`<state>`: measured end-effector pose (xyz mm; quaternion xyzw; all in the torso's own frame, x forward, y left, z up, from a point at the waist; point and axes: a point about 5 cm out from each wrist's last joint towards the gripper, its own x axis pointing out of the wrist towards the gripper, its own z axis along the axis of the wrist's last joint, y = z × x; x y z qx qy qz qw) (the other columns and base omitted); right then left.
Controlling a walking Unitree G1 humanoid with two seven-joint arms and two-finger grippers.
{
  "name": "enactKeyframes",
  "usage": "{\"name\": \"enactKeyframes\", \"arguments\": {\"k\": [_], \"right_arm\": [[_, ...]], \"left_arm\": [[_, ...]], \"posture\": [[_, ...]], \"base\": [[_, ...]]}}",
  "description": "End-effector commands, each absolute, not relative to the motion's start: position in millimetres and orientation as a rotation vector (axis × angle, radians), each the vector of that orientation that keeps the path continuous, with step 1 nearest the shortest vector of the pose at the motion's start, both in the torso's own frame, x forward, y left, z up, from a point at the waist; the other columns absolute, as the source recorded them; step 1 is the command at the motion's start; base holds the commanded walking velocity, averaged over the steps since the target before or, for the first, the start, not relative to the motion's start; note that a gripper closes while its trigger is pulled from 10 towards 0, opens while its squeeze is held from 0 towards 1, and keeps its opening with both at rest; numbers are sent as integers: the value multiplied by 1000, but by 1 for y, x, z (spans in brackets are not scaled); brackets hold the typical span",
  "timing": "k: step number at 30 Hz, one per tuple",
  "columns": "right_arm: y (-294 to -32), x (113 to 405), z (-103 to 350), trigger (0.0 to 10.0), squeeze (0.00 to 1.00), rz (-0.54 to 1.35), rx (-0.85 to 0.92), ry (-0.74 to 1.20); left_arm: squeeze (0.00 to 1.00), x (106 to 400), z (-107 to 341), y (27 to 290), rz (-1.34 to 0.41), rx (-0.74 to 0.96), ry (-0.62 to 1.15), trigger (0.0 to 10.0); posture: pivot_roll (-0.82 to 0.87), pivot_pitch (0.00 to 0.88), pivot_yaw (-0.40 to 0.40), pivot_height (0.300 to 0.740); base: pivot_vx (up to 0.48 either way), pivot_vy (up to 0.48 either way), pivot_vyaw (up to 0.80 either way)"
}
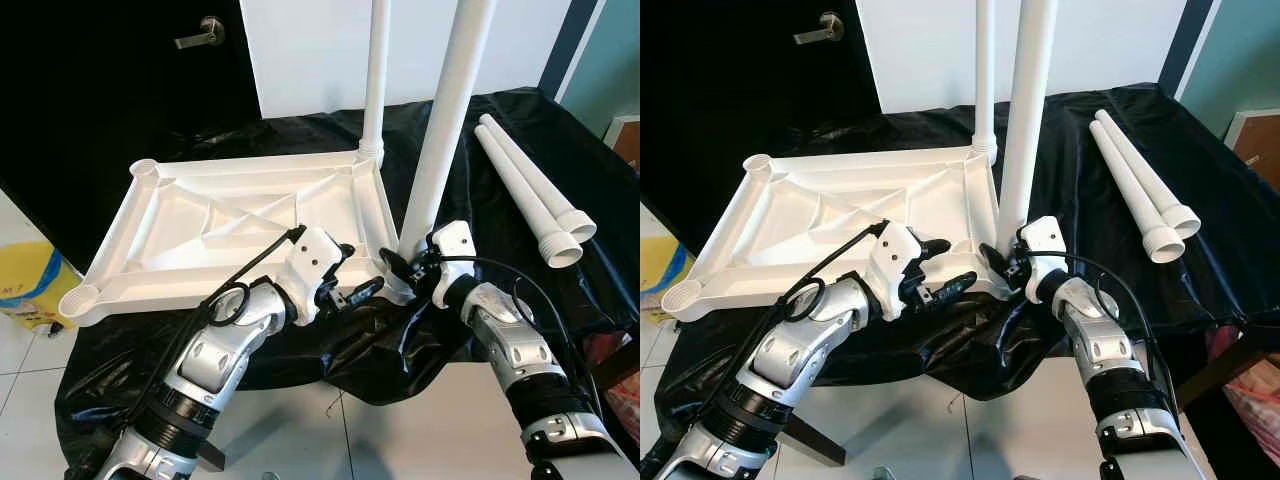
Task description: Building children table
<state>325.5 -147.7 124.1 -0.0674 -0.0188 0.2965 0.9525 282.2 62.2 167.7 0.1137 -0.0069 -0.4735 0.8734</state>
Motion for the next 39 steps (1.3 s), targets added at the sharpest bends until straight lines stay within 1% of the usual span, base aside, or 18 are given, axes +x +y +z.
{"name": "enactKeyframes", "arguments": {"k": [1, 2, 9, 11, 12, 13, 14, 17, 19, 21, 24, 26, 31, 33, 38, 39], "right_arm": [[-146, 322, 109, 941, 0, 602, -133, 27], [-146, 322, 107, 10000, 0, 577, -134, 35], [-143, 322, 102, 10000, 0, 472, -116, 54], [-144, 322, 101, 10000, 0, 375, -92, 54], [-144, 322, 101, 10000, 0, 375, -92, 54], [-145, 322, 100, 10000, 0, 314, -69, 59], [-145, 322, 100, 10000, 0, 314, -69, 59], [-147, 318, 99, 10000, 0, 172, -36, 62], [-147, 317, 99, 10000, 0, 144, -30, 62], [-144, 313, 98, 10000, 0, 46, -27, 66], [-142, 311, 98, 10000, 0, 8, -30, 66], [-135, 308, 96, 10000, 0, -97, -19, 75], [-134, 307, 96, 10000, 0, -115, -16, 80], [-128, 306, 99, 10000, 0, -86, -4, 68], [-128, 306, 100, 10000, 0, -93, -5, 67], [-128, 305, 100, 10000, 20, -90, -1, 64]], "left_arm": [[0, 280, 167, 65, -1024, 250, -1, 10000], [0, 280, 167, 65, -1023, 251, 0, 10000], [0, 280, 166, 66, -1022, 253, 4, 10000], [0, 280, 166, 66, -1022, 254, 5, 10000], [0, 280, 166, 66, -1022, 254, 5, 10000], [0, 280, 166, 66, -1022, 253, 6, 10000], [0, 280, 166, 66, -1022, 253, 6, 10000], [0, 279, 164, 66, -1022, 251, 10, 10000], [0, 279, 164, 66, -1022, 251, 11, 10000], [0, 278, 164, 66, -1019, 251, 13, 10000], [0, 278, 164, 66, -1018, 250, 14, 10000], [0, 278, 163, 66, -1014, 247, 14, 10000], [0, 278, 163, 66, -1013, 246, 13, 10000], [0, 277, 163, 66, -1013, 250, 16, 10000], [0, 277, 163, 67, -1011, 252, 16, 10000], [0, 277, 163, 67, -1010, 253, 16, 10000]], "posture": [[-104, 0, 34, 740], [-105, 0, 35, 740], [-108, 0, 38, 740], [-105, 0, 35, 740], [-105, 0, 35, 740], [-105, 0, 36, 740], [-105, 0, 36, 740], [-101, 0, 33, 740], [-101, 0, 33, 740], [-97, 0, 25, 740], [-97, 0, 24, 740], [-89, 0, 16, 740], [-89, 0, 16, 740], [-82, 0, 11, 740], [-79, 0, 10, 740], [-80, 0, 10, 740]], "base": [[0, 0, 0], [0, 0, 0], [0, 0, 0], [0, 0, 0], [0, 0, 0], [0, 0, 0], [0, 0, 0], [0, 0, 0], [0, 0, 0], [0, 0, 0], [0, 0, 0], [0, 0, 0], [0, 0, 0], [0, 0, 0], [0, 0, 0], [0, 0, 0]]}}
